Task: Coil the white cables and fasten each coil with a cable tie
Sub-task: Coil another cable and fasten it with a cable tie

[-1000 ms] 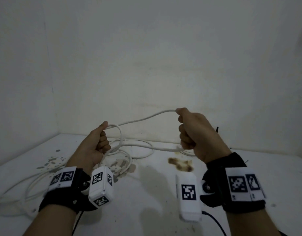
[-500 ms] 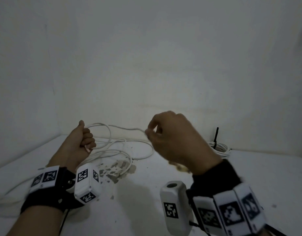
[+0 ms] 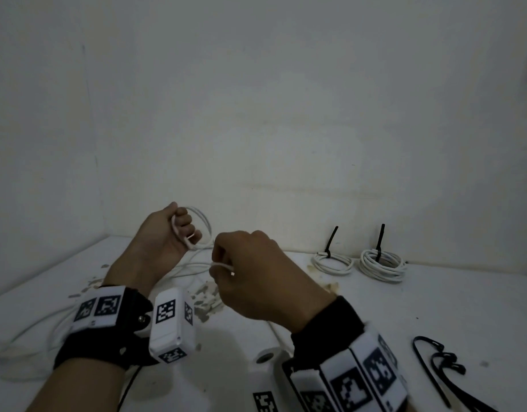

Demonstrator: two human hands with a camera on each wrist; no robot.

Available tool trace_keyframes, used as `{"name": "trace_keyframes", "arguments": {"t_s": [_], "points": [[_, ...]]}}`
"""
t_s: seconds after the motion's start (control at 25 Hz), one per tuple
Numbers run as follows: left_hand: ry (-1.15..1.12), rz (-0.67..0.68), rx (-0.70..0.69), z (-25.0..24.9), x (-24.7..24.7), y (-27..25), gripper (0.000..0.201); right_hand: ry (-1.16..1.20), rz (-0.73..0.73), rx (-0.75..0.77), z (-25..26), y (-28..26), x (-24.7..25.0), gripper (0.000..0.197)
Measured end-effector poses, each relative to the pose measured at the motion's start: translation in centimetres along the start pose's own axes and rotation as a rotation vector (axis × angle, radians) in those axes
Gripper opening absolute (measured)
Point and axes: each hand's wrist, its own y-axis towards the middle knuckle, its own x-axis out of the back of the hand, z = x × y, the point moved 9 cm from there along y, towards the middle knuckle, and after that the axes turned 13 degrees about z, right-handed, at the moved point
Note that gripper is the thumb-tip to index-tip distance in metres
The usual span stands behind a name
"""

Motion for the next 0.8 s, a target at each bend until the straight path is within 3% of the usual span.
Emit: {"name": "trace_keyframes", "arguments": {"t_s": [0.12,0.28,0.48,0.6,0.72,0.8], "points": [[0.011,0.048,0.027,1.0,-2.4,-0.1,0.040,0.044,-0.039,0.037,0.4,-0.1,0.5,0.010],[0.084,0.198,0.183,3.9,-6.6,-0.9,0.042,0.154,-0.045,0.031,-0.1,0.2,0.5,0.012],[0.510,0.319,0.198,4.7,-8.8,-1.5,0.041,0.263,-0.362,-0.092,-4.3,-1.4,4.9,0.009],[0.553,0.361,0.264,5.5,-9.3,-1.8,0.033,0.418,-0.473,-0.169,-7.0,-2.5,6.2,0.011],[0.558,0.359,0.295,6.5,-9.8,-2.2,0.035,0.367,-0.565,-0.238,-8.1,-3.3,7.1,0.013],[0.491,0.329,0.281,6.5,-9.4,-2.0,0.036,0.355,-0.543,-0.273,-9.0,-3.6,7.3,0.023]]}}
